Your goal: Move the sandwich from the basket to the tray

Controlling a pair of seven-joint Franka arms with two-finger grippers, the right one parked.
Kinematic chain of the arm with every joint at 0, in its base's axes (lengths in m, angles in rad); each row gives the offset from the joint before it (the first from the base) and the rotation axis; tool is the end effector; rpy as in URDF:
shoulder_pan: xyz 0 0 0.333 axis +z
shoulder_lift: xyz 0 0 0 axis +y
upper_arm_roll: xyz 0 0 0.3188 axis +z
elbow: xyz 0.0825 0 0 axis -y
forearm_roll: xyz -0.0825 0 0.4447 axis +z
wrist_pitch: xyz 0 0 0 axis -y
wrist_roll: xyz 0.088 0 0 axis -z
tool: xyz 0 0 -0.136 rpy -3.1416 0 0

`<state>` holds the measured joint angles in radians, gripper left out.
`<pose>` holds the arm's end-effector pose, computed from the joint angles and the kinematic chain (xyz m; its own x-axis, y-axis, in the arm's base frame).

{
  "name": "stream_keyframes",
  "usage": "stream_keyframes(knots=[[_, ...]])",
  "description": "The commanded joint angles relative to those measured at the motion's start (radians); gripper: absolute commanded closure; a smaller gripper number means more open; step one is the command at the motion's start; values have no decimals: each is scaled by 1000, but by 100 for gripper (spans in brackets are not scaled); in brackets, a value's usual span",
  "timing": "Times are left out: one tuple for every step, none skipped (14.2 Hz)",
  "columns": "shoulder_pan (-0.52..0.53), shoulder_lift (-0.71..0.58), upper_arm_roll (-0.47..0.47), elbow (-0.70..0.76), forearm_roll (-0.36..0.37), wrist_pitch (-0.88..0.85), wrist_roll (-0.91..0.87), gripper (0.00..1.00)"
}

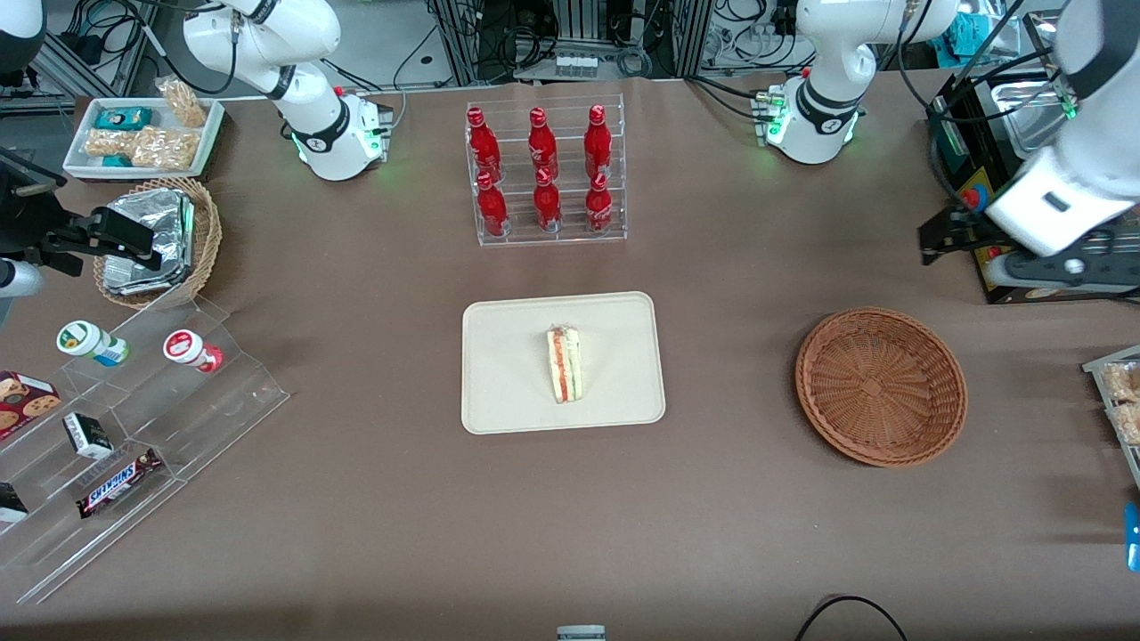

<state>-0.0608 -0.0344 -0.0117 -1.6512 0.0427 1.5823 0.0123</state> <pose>0.6016 -0.0380 0.5776 0.9958 -0.0851 -0.0350 -0.0866 -0.9953 -0.0426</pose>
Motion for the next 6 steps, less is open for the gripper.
stream_keyframes(knots=[[-5, -13, 42, 31, -15, -24, 14, 0], [-7, -13, 45, 31, -15, -22, 11, 0], [-7, -13, 45, 31, -15, -22, 11, 0], [-7, -15, 45, 31, -17, -24, 11, 0], [-5, -15, 45, 30, -17, -24, 9, 0], [-7, -15, 45, 30, -30, -24, 8, 0]])
